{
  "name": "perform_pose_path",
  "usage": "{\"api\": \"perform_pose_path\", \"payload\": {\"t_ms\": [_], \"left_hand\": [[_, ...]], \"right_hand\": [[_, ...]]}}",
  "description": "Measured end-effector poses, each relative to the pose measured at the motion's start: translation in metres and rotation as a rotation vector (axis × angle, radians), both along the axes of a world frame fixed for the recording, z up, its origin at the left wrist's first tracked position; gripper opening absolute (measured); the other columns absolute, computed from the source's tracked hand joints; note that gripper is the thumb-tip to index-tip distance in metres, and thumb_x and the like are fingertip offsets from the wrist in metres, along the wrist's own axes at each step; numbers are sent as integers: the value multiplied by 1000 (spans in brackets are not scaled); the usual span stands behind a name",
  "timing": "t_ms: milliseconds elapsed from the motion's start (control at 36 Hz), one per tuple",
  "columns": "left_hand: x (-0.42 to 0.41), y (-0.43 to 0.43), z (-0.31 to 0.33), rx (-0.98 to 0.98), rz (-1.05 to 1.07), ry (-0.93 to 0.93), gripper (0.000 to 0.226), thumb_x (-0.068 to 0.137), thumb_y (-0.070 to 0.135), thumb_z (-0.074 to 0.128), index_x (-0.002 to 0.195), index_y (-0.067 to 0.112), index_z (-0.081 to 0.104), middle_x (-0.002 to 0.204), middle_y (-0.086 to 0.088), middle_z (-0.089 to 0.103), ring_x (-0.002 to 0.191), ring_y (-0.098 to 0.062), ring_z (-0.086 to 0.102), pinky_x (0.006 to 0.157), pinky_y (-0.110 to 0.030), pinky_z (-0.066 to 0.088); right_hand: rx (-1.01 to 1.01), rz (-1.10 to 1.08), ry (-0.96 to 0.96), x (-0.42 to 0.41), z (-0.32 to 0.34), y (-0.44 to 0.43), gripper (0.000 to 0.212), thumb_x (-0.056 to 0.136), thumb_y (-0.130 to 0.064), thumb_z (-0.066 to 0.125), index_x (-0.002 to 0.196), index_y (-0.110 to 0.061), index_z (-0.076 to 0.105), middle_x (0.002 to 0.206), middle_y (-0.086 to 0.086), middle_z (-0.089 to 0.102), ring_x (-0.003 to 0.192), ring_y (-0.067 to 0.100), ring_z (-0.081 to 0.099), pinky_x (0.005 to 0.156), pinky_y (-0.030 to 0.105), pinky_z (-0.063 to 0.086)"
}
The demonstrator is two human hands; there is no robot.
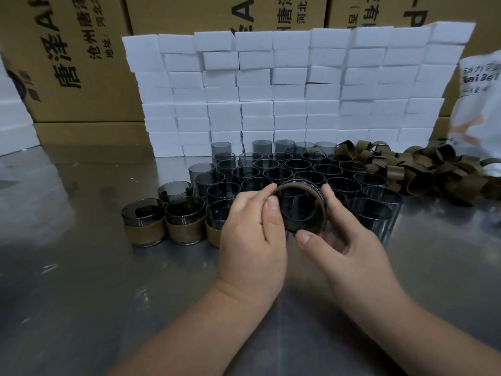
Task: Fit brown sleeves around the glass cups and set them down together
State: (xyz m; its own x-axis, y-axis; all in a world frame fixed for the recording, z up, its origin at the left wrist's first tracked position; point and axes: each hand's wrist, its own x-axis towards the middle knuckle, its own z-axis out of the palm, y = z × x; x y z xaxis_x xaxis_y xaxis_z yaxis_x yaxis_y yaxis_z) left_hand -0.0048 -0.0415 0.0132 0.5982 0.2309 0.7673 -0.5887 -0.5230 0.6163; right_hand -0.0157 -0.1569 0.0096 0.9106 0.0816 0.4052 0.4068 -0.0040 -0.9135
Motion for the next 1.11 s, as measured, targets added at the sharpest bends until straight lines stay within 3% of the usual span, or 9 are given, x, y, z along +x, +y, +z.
{"api": "perform_pose_path", "payload": {"t_ms": [139, 306, 389, 500, 583, 806, 917, 1000, 1111], "left_hand": [[1, 3, 1, 36, 10, -13, 56, 91, 34, 26, 86, -8, 62, 76, 19, 40, 74, 6, 43, 72, -2, 31], [1, 3, 3, 53, -27, -17, 55, 91, 33, 26, 108, -2, 65, 90, 2, 54, 85, -4, 51, 78, -9, 40], [0, 3, 4, 67, -37, -4, 51, 93, 30, 28, 110, -2, 64, 90, 1, 54, 84, -3, 50, 78, -5, 37], [2, 5, 4, 72, -18, 6, 38, 95, 20, 36, 112, -2, 63, 89, 1, 53, 84, -2, 49, 79, -2, 35], [3, 5, 4, 67, -13, -1, 39, 95, 21, 37, 113, -2, 63, 90, 1, 55, 87, -2, 51, 79, -2, 36], [3, 5, 5, 53, -20, -9, 41, 94, 27, 39, 113, 1, 64, 91, 2, 58, 89, -2, 53, 81, -4, 39], [5, 6, 5, 31, -21, -16, 36, 91, 20, 42, 111, 2, 66, 89, 0, 61, 88, -5, 56, 80, -9, 42], [3, 6, 6, 41, -23, -25, 42, 92, 30, 42, 110, 2, 67, 88, -2, 62, 88, -6, 56, 80, -8, 41], [2, 7, 8, 64, -28, -30, 45, 91, 32, 39, 109, 1, 67, 84, 1, 59, 86, -5, 54, 78, -5, 39]], "right_hand": [[45, -20, 6, 1, 1, -4, 71, 76, 5, 66, 138, -16, 39, 68, -41, 60, 73, -20, 59, 61, -3, 41], [68, -44, -35, 2, 3, -6, 67, 74, 6, 68, 122, -33, 41, 69, -34, 65, 68, -17, 60, 61, -2, 41], [82, -53, -43, 2, 4, -7, 66, 74, 8, 67, 119, -34, 44, 79, -31, 68, 69, -17, 60, 61, -2, 41], [83, -87, -63, 0, 7, -8, 59, 74, 8, 67, 109, -37, 53, 110, -9, 64, 64, -17, 58, 60, -2, 40], [74, -101, -76, -1, 10, -7, 58, 74, 9, 67, 104, -39, 55, 113, 2, 63, 61, -15, 57, 60, -2, 39], [97, -122, -53, 0, 12, -8, 55, 73, 10, 68, 98, -39, 58, 118, 9, 64, 66, -13, 61, 61, 0, 42], [93, -137, -39, -3, 14, -7, 56, 74, 11, 68, 101, -37, 59, 113, 13, 62, 59, -12, 58, 58, 0, 41], [89, -133, -27, -2, 13, -8, 55, 73, 10, 68, 105, -35, 61, 107, 9, 67, 61, -11, 60, 59, 1, 42], [93, -133, -11, 0, 9, -10, 54, 72, 5, 69, 103, -38, 62, 67, -13, 70, 62, -8, 59, 62, 4, 44]]}}
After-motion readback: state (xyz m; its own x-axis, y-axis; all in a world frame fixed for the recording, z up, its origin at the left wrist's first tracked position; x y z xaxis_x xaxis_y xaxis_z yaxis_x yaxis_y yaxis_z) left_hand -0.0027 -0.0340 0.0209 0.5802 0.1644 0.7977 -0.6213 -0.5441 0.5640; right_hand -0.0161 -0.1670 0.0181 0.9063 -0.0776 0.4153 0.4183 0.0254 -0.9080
